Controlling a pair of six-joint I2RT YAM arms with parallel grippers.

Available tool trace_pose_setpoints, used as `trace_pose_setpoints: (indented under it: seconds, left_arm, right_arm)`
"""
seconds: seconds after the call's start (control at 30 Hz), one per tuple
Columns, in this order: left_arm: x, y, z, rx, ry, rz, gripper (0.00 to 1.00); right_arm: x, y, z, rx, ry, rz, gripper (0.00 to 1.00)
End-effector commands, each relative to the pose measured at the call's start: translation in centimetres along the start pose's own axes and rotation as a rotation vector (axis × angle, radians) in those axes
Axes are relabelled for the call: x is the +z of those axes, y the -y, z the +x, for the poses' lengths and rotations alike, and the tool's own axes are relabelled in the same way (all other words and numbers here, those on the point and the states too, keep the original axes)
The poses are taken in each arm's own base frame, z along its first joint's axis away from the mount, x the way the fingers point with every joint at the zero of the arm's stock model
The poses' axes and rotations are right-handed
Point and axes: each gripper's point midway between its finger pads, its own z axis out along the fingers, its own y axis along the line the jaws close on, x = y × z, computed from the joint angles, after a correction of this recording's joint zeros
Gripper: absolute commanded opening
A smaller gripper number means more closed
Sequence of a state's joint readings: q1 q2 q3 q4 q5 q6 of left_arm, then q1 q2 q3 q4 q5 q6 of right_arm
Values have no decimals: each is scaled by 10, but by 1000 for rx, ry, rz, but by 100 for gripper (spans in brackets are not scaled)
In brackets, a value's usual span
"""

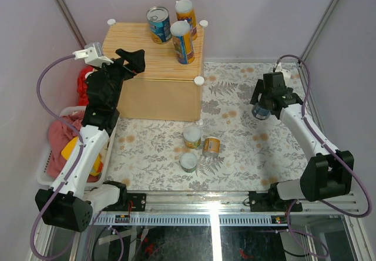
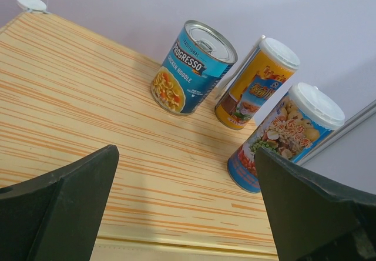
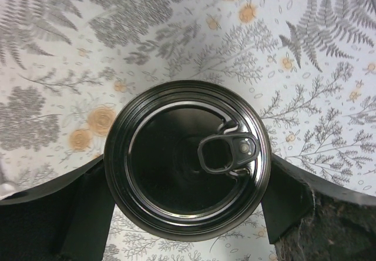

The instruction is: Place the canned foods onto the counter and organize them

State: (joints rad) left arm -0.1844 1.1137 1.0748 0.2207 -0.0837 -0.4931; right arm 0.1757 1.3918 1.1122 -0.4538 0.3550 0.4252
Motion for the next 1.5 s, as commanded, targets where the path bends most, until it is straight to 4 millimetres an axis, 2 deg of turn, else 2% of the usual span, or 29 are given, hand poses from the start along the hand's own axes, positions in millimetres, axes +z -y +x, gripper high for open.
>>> trace_pose_setpoints:
  seconds: [0.0, 0.23, 0.47, 0.6, 0.8, 1.07, 1.23, 1.37, 1.4, 1.47]
  left_arm:
    - [-7, 0, -10, -15, 36, -20, 100]
    - [-9, -2, -13, -29, 45, -41, 100]
    - [-10, -6, -14, -37, 47, -66, 100]
    - [-10, -7, -17, -41, 51, -78, 100]
    - [-11, -10, -18, -53, 54, -102, 100]
    - [-13, -16, -17, -77, 58, -139, 100]
    - [-14, -18, -18, -73, 58, -146, 100]
    - [-16, -17, -19, -58, 57, -142, 100]
    - [-17, -17, -19, -53, 59, -140, 100]
    - [-18, -16, -21, -43, 64, -136, 100]
  right_arm:
    - [-70, -23, -101, 82, 313, -109, 0]
    - [-123, -47, -123, 31, 388, -201, 0]
    - [-197, -85, -143, -53, 491, -335, 0]
    - [-241, -98, -159, -75, 556, -405, 0]
    - [-291, -128, -163, -142, 572, -538, 0]
    - [-360, -196, -148, -258, 589, -804, 0]
    - [-376, -249, -128, -340, 598, -879, 0]
    - [-383, -279, -125, -361, 630, -907, 0]
    - [-387, -281, -128, -356, 643, -913, 0]
    - [-383, -300, -123, -375, 639, -914, 0]
